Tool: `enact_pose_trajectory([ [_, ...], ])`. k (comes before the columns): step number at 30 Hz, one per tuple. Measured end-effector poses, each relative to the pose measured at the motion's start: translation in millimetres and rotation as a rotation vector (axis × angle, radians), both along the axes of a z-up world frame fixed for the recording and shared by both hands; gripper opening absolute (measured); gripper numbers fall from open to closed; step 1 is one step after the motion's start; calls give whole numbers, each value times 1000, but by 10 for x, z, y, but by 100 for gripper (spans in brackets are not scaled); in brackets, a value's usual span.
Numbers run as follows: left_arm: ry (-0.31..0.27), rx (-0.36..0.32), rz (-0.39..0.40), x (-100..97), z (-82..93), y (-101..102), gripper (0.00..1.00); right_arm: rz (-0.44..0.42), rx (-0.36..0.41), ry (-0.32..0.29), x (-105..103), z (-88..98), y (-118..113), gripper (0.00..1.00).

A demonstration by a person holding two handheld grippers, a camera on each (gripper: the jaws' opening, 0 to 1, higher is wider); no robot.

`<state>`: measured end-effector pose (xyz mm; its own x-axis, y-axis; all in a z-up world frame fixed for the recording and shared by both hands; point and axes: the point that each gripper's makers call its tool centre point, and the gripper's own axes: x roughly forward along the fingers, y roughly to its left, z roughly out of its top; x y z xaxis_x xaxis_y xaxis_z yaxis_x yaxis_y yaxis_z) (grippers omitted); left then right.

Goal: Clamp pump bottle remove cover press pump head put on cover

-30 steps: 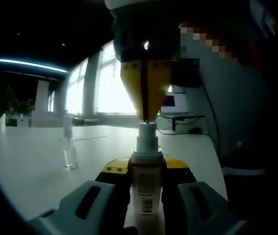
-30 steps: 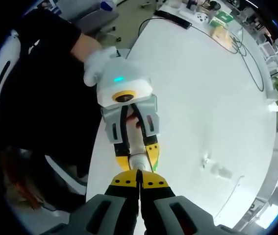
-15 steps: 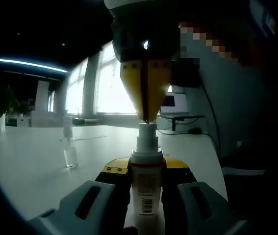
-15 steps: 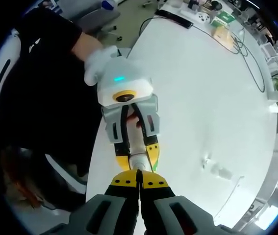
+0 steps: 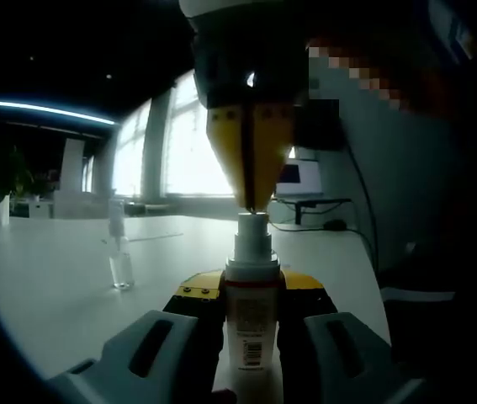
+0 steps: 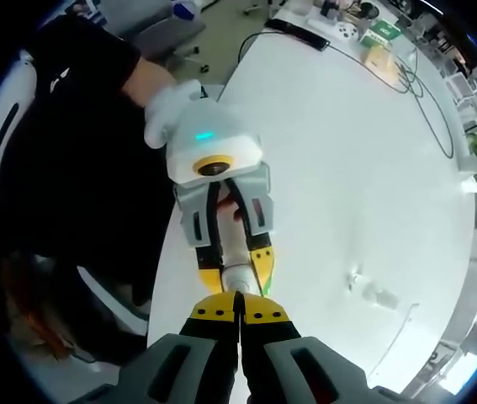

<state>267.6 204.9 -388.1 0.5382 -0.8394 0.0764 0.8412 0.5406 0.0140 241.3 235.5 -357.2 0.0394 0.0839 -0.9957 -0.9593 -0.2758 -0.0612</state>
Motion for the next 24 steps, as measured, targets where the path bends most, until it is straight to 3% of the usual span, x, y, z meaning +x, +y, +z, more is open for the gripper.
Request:
enact_pose_trajectory([
  [13,1,0,0,-5,-3,0,14,-21,-18,-12,-13,-53,8,0],
  [24,0,-1,-1,-10,0,-1,14,-14,9,-9,0,23,0,0],
])
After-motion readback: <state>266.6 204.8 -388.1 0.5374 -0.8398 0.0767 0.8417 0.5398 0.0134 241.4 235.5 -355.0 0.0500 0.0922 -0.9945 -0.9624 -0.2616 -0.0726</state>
